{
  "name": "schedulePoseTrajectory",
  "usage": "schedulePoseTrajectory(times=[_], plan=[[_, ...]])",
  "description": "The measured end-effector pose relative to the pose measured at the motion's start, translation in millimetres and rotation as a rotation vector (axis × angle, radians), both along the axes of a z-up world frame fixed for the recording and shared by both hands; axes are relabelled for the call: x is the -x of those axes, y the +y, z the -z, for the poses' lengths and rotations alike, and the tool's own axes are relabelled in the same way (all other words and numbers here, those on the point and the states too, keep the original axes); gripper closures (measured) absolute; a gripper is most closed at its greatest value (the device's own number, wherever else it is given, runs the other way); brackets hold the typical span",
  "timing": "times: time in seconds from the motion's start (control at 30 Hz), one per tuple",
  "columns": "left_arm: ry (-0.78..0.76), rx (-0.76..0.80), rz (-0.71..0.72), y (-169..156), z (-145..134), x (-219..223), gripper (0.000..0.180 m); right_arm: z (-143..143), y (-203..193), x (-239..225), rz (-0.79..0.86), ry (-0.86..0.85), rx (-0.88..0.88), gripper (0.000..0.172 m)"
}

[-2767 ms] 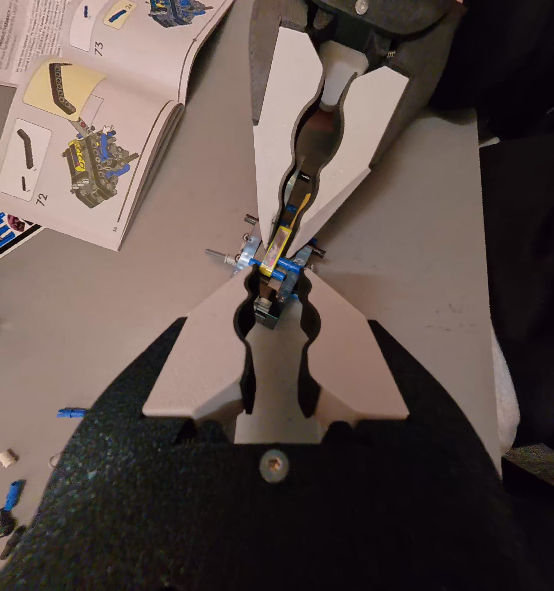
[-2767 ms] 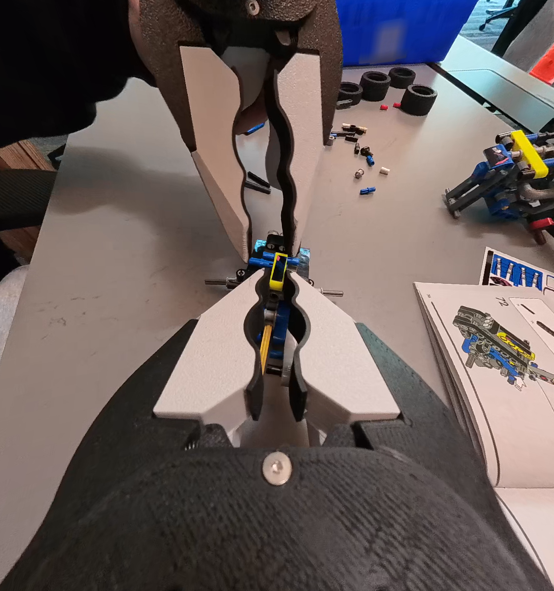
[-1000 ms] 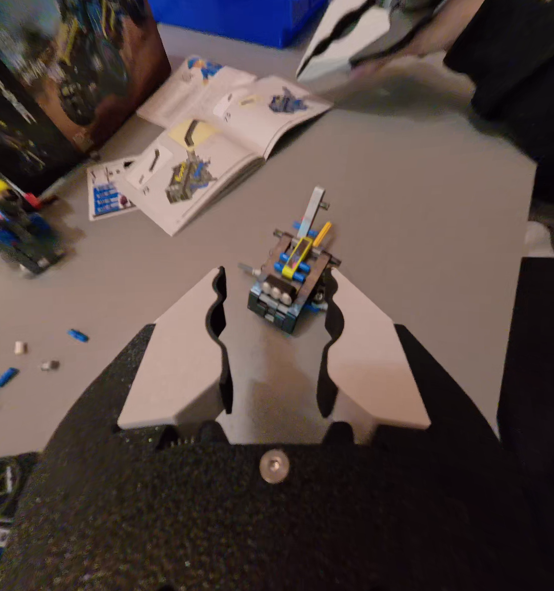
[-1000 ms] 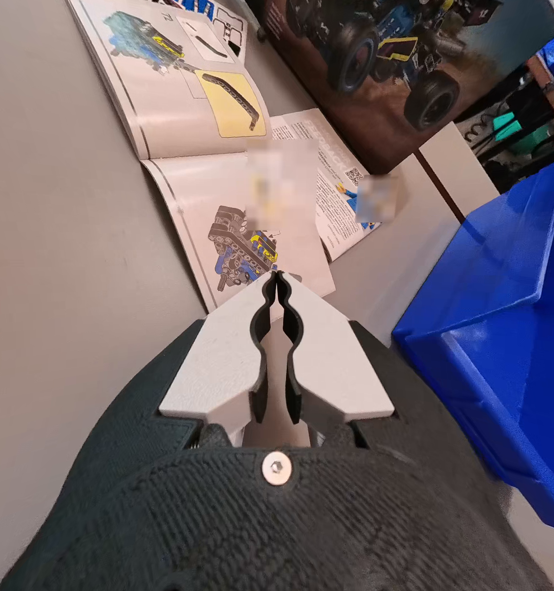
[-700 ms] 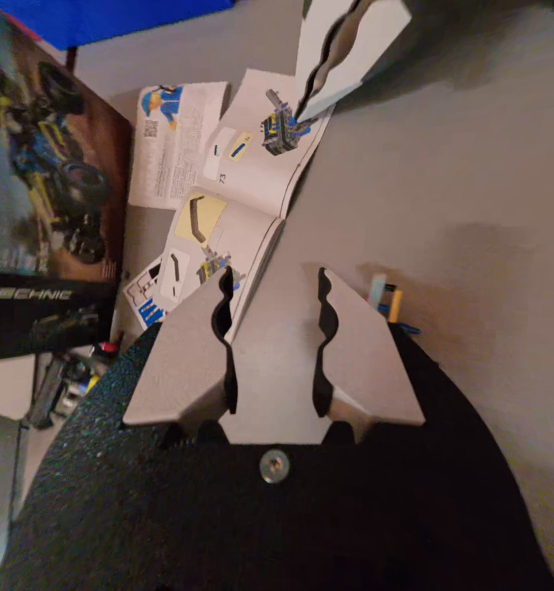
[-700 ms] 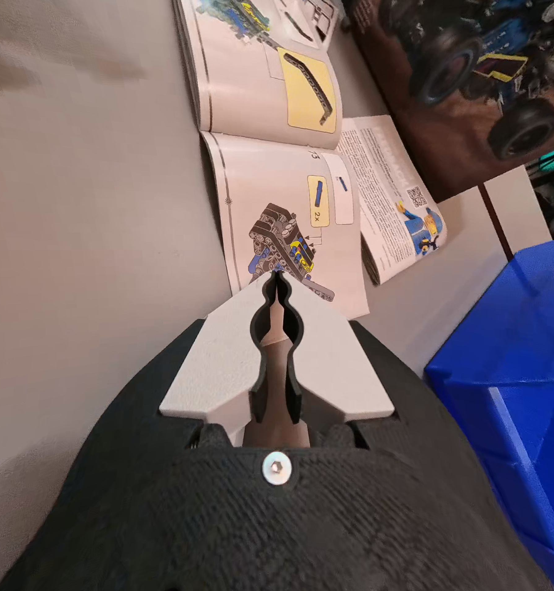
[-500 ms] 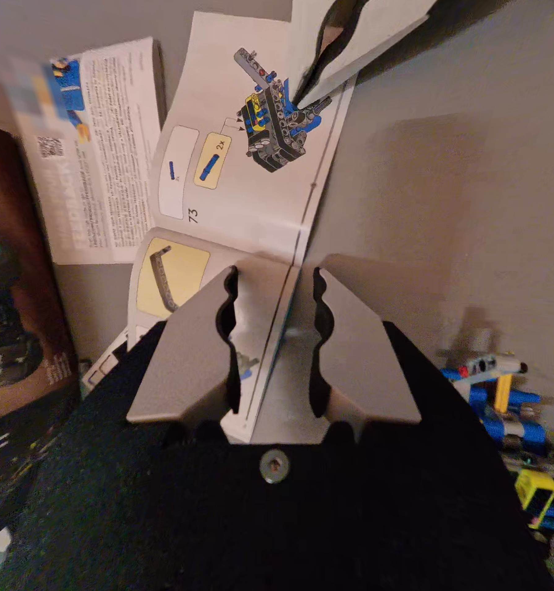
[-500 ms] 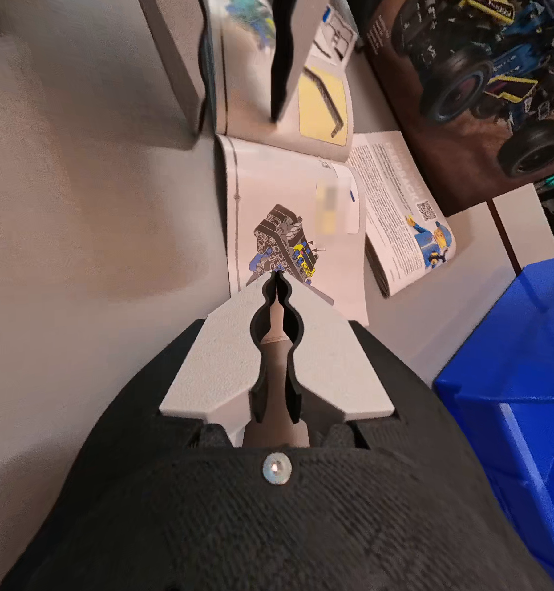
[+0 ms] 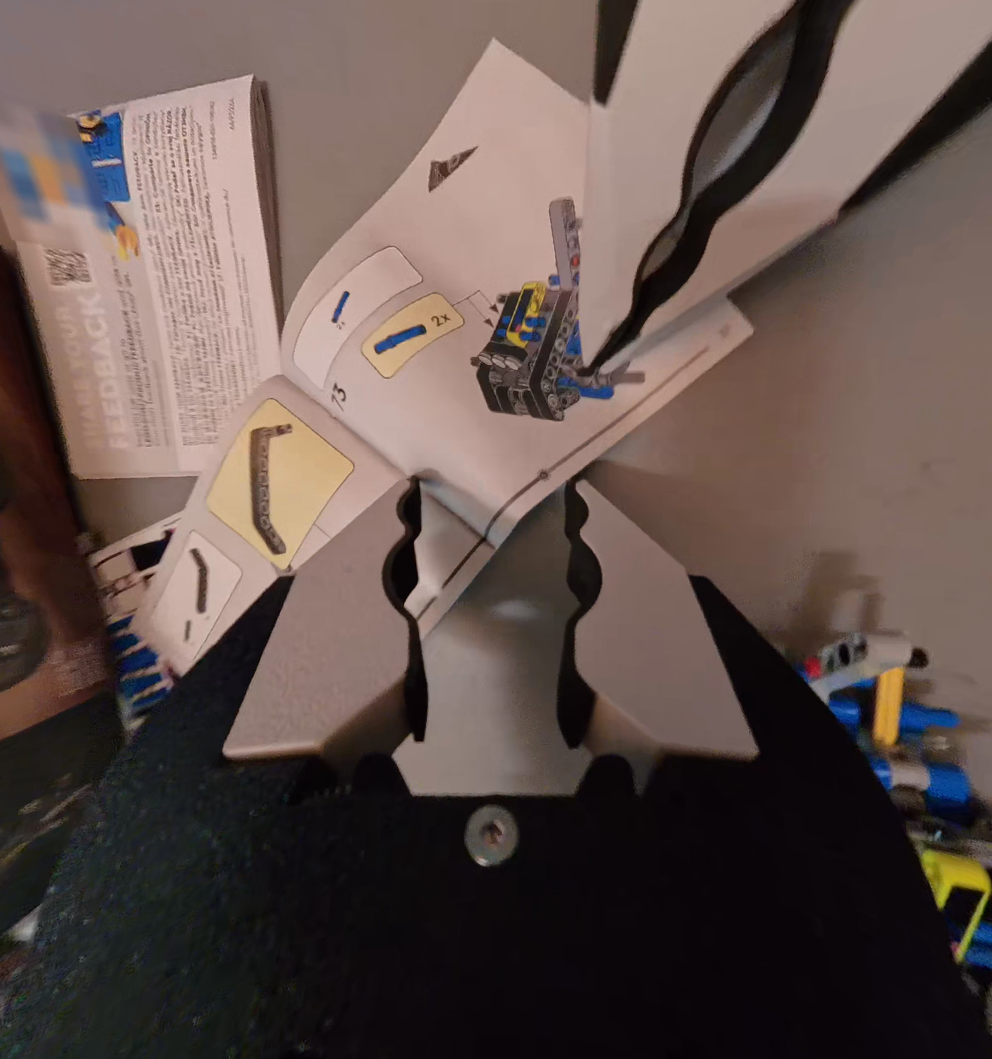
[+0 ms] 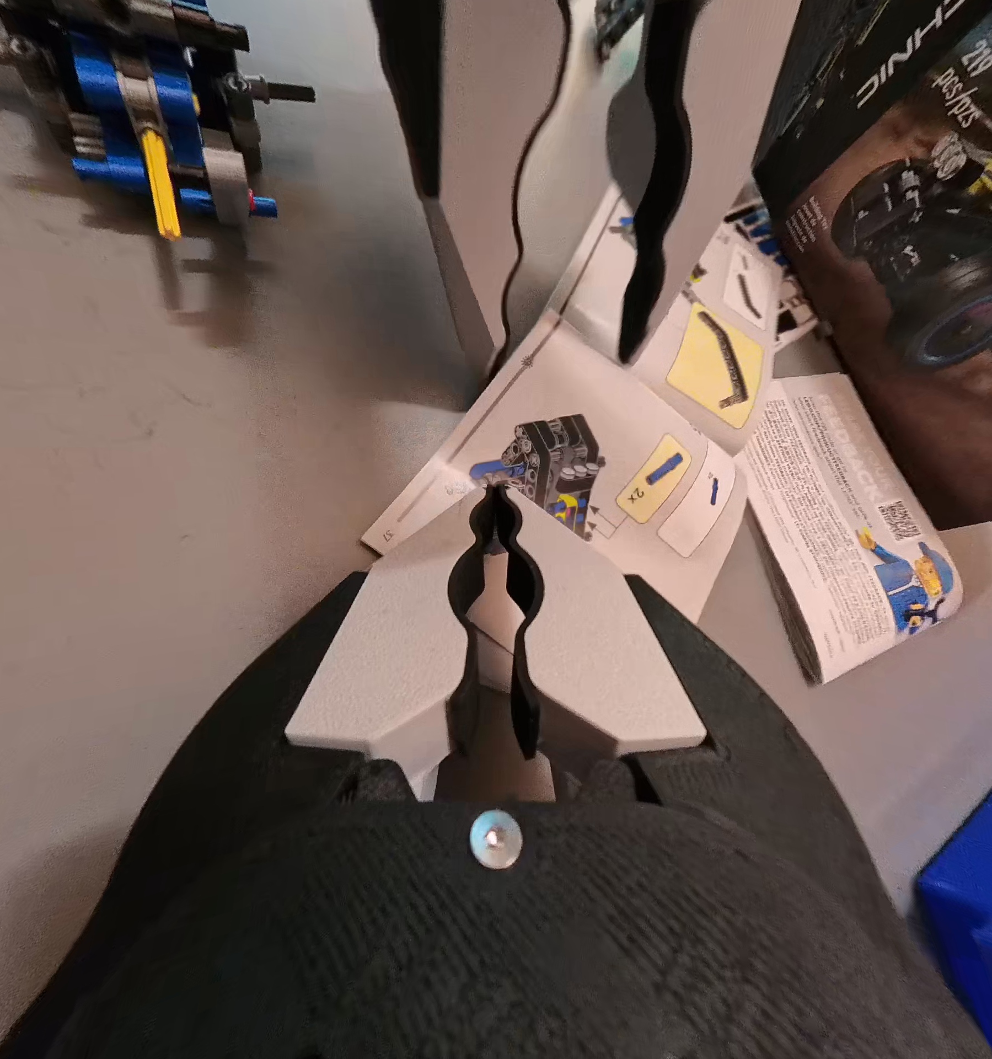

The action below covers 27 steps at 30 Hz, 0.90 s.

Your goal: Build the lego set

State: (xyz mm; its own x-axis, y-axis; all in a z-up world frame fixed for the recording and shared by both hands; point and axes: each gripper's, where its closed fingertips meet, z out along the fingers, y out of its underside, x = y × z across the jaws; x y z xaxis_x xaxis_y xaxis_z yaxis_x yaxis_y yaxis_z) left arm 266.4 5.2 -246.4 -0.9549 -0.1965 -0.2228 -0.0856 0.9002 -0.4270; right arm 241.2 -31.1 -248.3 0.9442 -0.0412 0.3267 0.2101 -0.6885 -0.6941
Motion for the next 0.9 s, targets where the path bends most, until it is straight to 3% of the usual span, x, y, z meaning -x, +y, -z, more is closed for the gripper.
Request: schedulePoseTrajectory(times=[0.03,0.17,0.27,0.37,0.4,0.43,0.5,0.57,0.67,0.9], plan=[[-0.063,-0.017,0.037,0,-8,0,0.129,0,0,0,0.006,0.032,-0.017,0.172],[-0.240,-0.010,0.268,-21,-45,17,0.134,0,-1,0,0.010,0.099,-0.033,0.172],[-0.131,-0.138,0.398,-26,-21,30,0.138,0,-1,0,0.009,0.113,-0.034,0.172],[-0.024,-0.218,0.376,-21,5,23,0.153,0,-1,0,0.022,0.138,-0.036,0.172],[0.062,-0.199,0.351,-21,8,28,0.173,0,-5,-1,0.025,0.128,-0.029,0.172],[0.113,-0.181,0.314,-21,8,30,0.180,0,-13,-4,0.044,0.100,-0.005,0.172],[0.125,-0.152,0.301,-21,8,30,0.180,-2,-43,-14,0.142,0.039,0.073,0.172],[0.122,-0.131,0.304,-21,8,30,0.180,-5,-58,-1,0.159,0.087,0.066,0.172],[0.112,-0.138,0.317,-22,8,29,0.180,-15,-48,2,0.184,0.019,-0.061,0.172],[0.251,-0.138,0.376,-15,8,56,0.180,0,-36,2,0.187,0.009,-0.019,0.172]])
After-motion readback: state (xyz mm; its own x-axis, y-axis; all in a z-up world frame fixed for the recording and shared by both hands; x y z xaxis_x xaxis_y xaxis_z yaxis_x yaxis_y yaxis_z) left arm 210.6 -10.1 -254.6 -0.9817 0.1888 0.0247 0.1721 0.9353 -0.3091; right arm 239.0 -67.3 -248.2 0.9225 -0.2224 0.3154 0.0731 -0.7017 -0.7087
